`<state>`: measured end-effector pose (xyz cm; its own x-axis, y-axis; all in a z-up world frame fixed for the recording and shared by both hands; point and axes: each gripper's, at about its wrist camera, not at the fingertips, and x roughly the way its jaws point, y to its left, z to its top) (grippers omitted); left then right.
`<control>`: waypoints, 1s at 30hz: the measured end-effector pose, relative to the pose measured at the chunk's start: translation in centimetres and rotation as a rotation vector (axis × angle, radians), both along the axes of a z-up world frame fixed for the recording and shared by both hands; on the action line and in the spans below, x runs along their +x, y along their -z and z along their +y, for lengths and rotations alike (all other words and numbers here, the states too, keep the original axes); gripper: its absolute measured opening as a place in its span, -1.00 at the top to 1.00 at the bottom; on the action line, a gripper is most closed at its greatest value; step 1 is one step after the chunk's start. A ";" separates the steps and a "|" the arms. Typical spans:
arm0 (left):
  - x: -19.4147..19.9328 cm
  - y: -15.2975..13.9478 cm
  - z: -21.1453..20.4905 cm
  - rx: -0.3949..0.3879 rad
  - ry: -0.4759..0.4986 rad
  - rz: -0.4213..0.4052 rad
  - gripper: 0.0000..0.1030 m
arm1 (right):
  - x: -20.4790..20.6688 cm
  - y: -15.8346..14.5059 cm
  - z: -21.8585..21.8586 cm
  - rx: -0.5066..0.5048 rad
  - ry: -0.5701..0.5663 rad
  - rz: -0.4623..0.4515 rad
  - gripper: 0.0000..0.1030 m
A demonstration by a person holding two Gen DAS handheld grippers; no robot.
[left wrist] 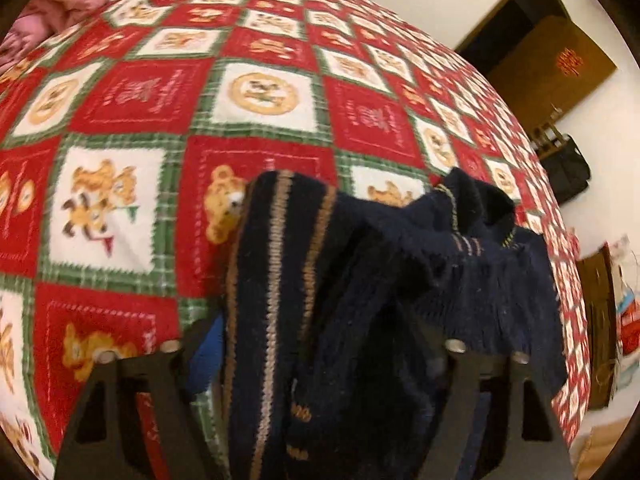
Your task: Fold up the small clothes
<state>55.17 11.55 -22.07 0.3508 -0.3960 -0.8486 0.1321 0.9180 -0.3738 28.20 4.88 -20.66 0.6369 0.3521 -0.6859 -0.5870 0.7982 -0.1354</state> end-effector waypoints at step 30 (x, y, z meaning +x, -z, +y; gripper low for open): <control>0.0 0.3 1.3 -0.119 0.188 -0.049 0.60 | 2.2 1.6 12.5 -0.329 -0.008 -0.246 0.62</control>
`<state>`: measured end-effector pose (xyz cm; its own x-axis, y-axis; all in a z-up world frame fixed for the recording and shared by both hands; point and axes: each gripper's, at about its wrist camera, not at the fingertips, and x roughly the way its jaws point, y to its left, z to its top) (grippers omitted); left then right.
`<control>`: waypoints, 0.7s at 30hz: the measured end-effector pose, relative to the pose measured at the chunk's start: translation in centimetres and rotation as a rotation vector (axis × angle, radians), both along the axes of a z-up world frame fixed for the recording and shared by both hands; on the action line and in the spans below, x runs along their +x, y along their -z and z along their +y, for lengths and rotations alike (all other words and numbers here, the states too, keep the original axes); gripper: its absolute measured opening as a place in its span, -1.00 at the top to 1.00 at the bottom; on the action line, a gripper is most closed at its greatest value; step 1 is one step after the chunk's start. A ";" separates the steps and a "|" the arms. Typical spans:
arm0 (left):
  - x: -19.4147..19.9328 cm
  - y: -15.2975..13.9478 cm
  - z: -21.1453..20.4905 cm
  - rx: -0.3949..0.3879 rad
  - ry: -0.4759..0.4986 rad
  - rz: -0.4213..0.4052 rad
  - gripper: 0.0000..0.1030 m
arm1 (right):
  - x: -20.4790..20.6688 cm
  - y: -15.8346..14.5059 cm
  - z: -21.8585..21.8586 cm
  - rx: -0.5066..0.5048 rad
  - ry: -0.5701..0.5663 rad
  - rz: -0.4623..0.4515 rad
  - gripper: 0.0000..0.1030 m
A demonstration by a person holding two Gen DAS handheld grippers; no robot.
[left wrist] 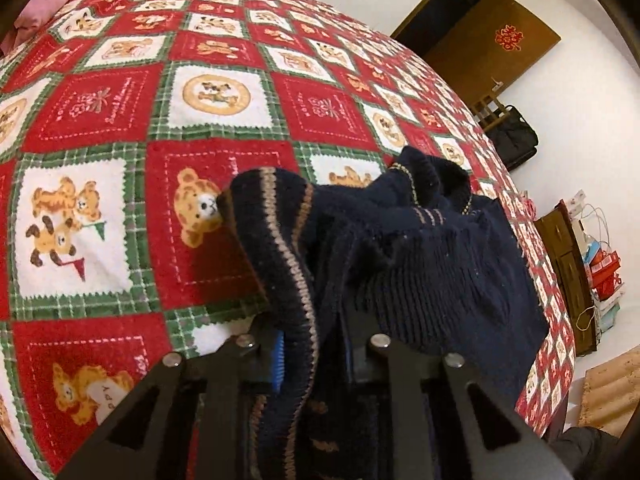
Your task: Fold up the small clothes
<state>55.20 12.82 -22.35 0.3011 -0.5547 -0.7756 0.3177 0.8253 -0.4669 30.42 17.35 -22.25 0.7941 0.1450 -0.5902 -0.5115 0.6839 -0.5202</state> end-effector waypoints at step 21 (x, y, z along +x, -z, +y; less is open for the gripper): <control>-2.4 -4.9 -1.2 -0.189 -0.232 -0.006 0.66 | -1.8 -7.8 -15.5 0.487 0.137 0.034 0.66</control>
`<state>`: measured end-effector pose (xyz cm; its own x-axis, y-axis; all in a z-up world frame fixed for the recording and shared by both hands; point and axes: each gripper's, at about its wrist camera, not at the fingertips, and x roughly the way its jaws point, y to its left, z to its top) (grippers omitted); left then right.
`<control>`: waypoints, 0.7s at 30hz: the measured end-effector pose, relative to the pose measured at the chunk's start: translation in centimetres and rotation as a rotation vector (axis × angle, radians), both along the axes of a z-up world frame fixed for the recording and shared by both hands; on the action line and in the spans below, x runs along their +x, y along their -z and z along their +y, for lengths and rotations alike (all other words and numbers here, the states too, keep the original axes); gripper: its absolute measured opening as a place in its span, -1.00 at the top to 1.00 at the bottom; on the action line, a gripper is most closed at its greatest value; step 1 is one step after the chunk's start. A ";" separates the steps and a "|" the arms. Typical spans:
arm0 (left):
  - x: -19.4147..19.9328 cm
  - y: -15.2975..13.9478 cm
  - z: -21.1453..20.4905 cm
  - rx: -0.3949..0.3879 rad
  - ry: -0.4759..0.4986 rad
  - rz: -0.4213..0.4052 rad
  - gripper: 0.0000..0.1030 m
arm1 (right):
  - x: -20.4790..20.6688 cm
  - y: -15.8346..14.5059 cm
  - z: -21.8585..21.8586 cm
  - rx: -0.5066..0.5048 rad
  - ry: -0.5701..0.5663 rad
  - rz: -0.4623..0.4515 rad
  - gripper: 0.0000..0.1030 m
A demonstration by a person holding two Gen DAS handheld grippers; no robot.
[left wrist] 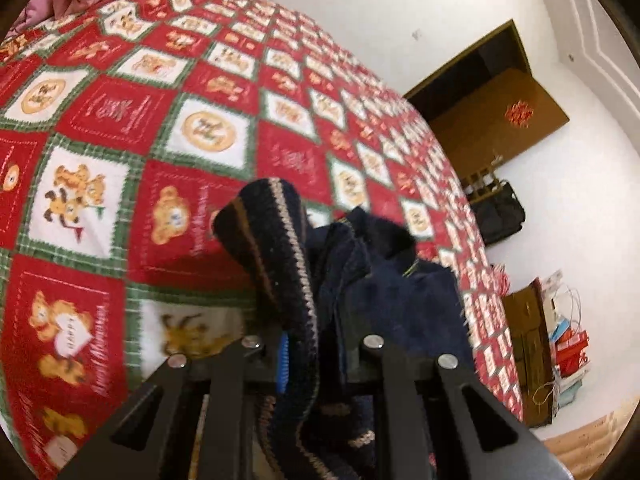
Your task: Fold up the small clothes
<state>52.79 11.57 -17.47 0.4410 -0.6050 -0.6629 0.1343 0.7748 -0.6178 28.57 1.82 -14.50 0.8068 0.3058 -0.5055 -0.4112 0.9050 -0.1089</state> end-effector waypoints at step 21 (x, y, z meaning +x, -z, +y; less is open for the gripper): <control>0.3 -5.7 -16.9 -0.030 0.082 -0.138 0.67 | -1.5 -1.6 -18.4 0.283 0.242 0.046 0.66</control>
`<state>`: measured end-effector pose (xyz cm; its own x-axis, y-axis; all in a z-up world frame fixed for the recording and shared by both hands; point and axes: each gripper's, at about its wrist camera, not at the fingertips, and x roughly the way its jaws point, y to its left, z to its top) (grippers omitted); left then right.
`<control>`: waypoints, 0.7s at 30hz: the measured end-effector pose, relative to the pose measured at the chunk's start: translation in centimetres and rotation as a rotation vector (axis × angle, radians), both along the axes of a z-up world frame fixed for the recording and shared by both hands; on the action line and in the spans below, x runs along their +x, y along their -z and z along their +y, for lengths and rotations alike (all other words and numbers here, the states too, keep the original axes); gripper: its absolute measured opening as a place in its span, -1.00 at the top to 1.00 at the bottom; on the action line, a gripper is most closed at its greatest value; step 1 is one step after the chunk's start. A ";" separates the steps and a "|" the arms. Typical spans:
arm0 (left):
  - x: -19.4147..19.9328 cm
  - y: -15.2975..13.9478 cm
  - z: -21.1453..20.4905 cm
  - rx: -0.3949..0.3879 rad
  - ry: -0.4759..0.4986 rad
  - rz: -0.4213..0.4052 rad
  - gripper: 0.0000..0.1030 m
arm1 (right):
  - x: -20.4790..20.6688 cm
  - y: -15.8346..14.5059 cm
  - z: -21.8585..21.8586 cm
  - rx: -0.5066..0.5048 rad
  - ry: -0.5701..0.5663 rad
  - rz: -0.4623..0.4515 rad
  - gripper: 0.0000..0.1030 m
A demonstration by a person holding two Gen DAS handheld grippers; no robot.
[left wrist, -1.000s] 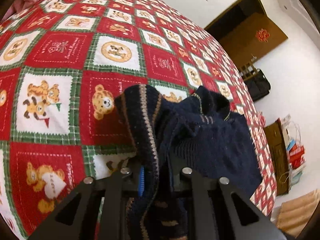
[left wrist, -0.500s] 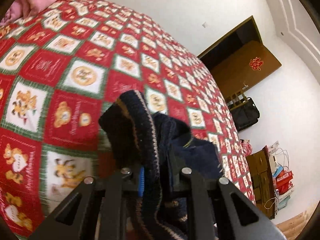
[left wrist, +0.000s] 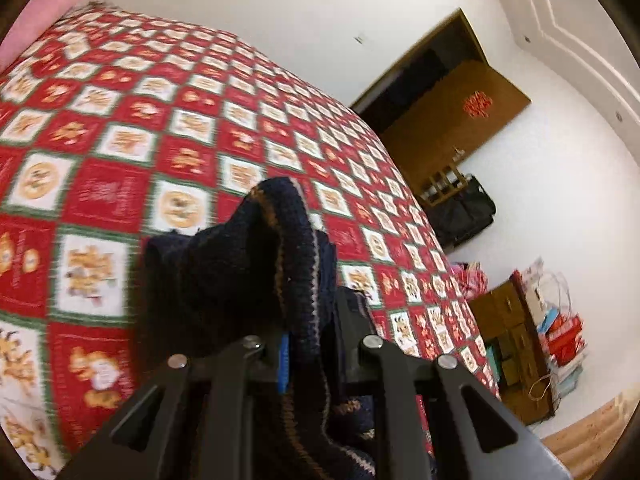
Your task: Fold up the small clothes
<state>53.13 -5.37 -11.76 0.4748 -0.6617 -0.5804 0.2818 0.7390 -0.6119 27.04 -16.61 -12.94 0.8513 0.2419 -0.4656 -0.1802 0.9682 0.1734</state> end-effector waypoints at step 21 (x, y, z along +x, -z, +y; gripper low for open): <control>0.8 5.2 -14.8 0.180 0.151 0.058 0.63 | 0.3 7.1 -12.4 0.249 0.144 0.248 0.67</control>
